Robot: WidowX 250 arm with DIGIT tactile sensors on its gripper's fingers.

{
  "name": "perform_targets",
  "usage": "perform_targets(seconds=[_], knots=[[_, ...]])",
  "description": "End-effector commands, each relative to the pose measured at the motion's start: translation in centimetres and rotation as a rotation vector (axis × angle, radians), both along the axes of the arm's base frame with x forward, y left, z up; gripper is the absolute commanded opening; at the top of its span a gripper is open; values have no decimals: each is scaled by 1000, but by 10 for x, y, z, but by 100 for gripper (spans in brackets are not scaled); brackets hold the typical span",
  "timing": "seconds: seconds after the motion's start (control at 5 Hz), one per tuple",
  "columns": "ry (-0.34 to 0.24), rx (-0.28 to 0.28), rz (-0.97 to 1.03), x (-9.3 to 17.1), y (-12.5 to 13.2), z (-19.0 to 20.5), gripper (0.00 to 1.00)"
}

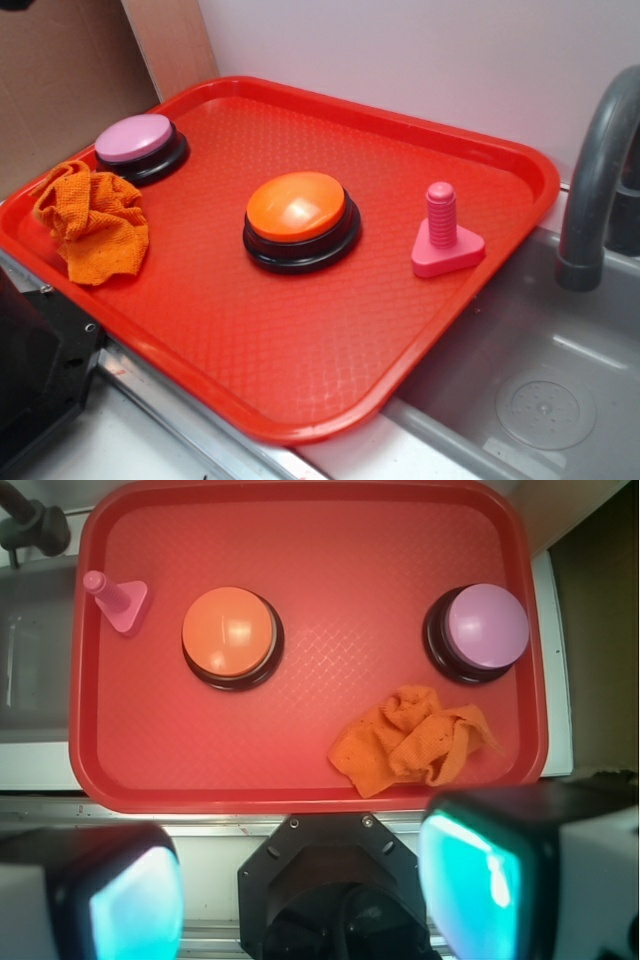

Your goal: Push the orange button.

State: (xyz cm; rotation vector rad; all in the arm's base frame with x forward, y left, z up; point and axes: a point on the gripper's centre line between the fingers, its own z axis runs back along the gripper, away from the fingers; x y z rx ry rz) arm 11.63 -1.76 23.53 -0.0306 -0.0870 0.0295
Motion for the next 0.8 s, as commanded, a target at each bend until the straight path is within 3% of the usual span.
perform_targets(seconds=[0.0, 0.2, 0.4, 0.6], knots=[[0, 0, 0, 0, 0, 0, 100], [-12, -17, -199, 50, -48, -47, 100], [-44, -52, -315, 95, -74, -87, 100], [-27, -87, -332, 112, -79, -115, 100]])
